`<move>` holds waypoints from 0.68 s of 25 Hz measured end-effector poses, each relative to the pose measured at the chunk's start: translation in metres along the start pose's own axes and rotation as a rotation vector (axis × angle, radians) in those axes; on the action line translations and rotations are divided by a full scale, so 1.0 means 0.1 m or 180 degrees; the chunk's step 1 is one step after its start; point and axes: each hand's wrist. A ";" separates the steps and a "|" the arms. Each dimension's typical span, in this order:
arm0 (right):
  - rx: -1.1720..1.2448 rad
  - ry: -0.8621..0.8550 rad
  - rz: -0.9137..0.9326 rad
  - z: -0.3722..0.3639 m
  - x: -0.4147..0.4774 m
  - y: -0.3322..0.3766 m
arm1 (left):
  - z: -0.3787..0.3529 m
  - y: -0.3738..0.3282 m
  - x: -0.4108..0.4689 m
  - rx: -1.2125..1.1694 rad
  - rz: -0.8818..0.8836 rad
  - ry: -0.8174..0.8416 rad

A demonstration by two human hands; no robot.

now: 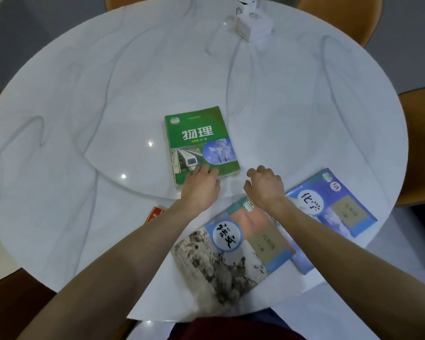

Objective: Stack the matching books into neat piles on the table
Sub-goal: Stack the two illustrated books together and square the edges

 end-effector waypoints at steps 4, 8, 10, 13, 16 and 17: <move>-0.0100 -0.0024 -0.0166 -0.23 -0.47 -0.13 | -0.24 -0.08 -0.24 0.0136 -0.0276 0.0268; -0.0147 0.0070 -0.0419 -0.49 -0.88 -0.22 | -0.49 -0.04 -0.41 0.0159 -0.0446 0.0447; -0.0140 0.0175 -0.0465 -0.62 -1.09 -0.25 | -0.60 -0.02 -0.46 0.0146 -0.0505 0.0521; 0.0283 0.0115 -0.0566 -0.78 -1.41 -0.23 | -0.72 0.00 -0.51 0.0103 -0.0470 0.0708; 0.0532 0.0284 -0.0814 -0.95 -1.63 -0.17 | -0.79 0.01 -0.51 -0.0003 -0.0428 0.0776; 0.0705 0.0339 -0.0979 -1.01 -1.69 -0.17 | -0.81 0.01 -0.50 -0.0064 -0.0412 0.0767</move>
Point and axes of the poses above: each hand's wrist, its own x-axis towards the middle knuckle, its own z-axis out of the back of the hand, y = z × x, and after that the axes turned 7 degrees about y, right-handed
